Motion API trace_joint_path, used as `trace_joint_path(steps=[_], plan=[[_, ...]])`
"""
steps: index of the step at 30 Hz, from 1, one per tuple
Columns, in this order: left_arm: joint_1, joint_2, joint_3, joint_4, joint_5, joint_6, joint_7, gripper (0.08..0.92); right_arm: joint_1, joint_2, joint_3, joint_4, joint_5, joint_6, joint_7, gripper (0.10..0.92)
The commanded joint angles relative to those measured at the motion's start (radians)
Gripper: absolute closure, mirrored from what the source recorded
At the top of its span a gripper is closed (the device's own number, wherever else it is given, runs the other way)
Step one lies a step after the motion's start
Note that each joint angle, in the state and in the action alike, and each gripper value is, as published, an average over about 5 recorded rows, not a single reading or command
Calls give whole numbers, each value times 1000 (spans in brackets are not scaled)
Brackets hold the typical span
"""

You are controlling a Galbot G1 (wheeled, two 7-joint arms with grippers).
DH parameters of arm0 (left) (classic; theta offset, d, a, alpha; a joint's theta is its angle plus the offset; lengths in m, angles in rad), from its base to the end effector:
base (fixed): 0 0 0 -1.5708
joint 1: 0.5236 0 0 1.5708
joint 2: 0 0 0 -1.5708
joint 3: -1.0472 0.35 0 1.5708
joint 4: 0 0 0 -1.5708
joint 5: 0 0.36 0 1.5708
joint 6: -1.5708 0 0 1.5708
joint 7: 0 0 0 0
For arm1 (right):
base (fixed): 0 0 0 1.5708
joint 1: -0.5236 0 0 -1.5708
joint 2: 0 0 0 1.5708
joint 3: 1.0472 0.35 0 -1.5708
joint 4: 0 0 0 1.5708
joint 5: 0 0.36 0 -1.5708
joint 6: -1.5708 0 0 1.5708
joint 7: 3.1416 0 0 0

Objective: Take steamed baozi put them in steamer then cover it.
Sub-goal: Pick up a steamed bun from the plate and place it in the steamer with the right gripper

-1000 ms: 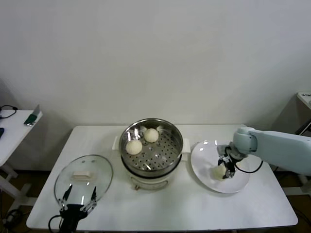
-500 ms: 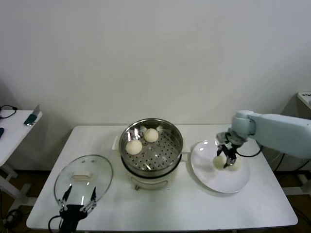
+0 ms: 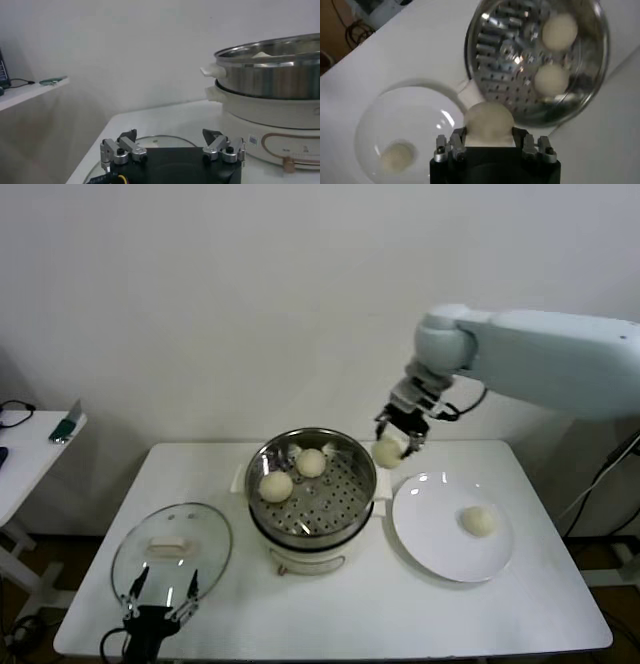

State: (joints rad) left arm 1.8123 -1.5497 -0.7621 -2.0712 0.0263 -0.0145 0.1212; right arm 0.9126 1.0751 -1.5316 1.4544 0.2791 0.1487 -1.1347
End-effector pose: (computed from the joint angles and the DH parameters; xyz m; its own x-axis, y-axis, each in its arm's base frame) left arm 0.0997 0.0783 -0.3393 -0.9651 -0.0764 0.2505 -0.0326 0.9841 0.1744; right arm 0.5213 0.0920 0.0337 -0.1559 -0.1245 0.9799 -0.5214 -0.8322 -0.1886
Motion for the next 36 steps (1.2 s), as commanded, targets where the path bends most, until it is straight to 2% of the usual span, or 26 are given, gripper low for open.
trace_joint_path(steps=[1,14,31,34,36], plan=[[1,1,-7,-5,-4,1,0,177,-29,269,67,104,-112,87,12,397],[-1,0,-18,-7,-9,6,1,177,-256,344,55,-43,-282,109,64,400],[2,2,-19,-9,-4,7,2,177,-281,326,33,-71,-288,119,53,396],[2,2,-19,-12,-4,8,2,177,-265,312,36,-82,-289,135,70,361],[3,2,-19,-15,-5,8,2,177,-253,295,42,-95,-275,149,93,308]])
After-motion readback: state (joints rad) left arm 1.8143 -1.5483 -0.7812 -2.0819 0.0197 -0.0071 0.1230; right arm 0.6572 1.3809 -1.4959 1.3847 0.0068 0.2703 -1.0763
